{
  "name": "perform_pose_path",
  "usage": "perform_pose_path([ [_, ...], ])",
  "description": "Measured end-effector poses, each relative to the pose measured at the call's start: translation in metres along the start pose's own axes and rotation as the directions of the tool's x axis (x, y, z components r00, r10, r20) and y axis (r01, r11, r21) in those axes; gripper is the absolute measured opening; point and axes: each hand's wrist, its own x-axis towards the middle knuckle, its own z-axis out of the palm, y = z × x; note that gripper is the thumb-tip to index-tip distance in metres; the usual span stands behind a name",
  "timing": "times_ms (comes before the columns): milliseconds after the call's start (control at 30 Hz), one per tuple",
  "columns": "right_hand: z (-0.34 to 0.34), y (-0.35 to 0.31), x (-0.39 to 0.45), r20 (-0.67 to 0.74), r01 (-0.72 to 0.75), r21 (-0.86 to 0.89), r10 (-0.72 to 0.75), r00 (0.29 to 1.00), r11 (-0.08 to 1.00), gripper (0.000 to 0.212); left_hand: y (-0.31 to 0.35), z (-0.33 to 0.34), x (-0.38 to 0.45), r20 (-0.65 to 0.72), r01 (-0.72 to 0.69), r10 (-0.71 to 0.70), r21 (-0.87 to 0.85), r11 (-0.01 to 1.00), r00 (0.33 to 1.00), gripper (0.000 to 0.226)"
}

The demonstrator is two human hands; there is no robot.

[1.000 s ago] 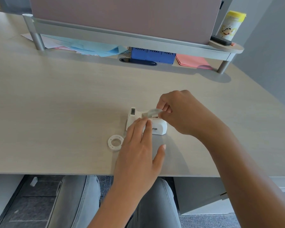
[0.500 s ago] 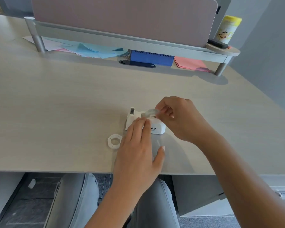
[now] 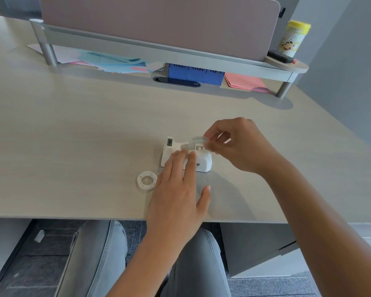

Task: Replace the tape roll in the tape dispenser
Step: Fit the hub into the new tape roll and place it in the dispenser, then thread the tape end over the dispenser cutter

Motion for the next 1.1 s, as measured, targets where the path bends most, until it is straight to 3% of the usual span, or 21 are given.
perform_pose_path([
  [367,-0.003,-0.028,0.018,0.152,-0.005,-0.240,0.043,0.987,0.971,0.016,-0.001,0.001,0.000,-0.005,-0.008,0.008,-0.014,1.000,1.000,0.073],
  [533,0.000,-0.035,0.017,0.149,-0.025,-0.263,0.066,0.987,0.965,0.017,0.000,-0.002,-0.001,-0.007,-0.015,0.014,-0.061,0.998,1.000,0.073],
  [633,0.005,-0.035,0.011,0.111,-0.054,-0.267,0.086,0.990,0.962,0.022,0.001,-0.006,0.001,-0.035,0.004,-0.010,-0.181,0.983,0.999,0.064],
  [767,0.013,-0.015,-0.004,-0.014,-0.120,0.003,0.120,0.993,0.993,0.016,0.006,-0.018,0.022,-0.178,0.076,-0.162,-0.412,0.908,0.971,0.037],
  [833,0.019,-0.003,-0.012,-0.050,-0.143,0.180,0.154,0.987,0.973,0.024,0.007,-0.020,0.041,-0.242,0.102,-0.218,-0.417,0.903,0.946,0.025],
  [933,0.027,0.010,-0.018,-0.094,-0.138,0.413,0.193,0.977,0.900,0.027,0.010,-0.020,0.062,-0.206,0.184,-0.284,-0.402,0.897,0.936,0.012],
  [1100,0.032,0.025,-0.018,-0.099,-0.095,0.600,0.192,0.977,0.794,0.026,0.019,-0.024,0.071,-0.199,0.267,-0.362,-0.383,0.884,0.911,0.008],
])
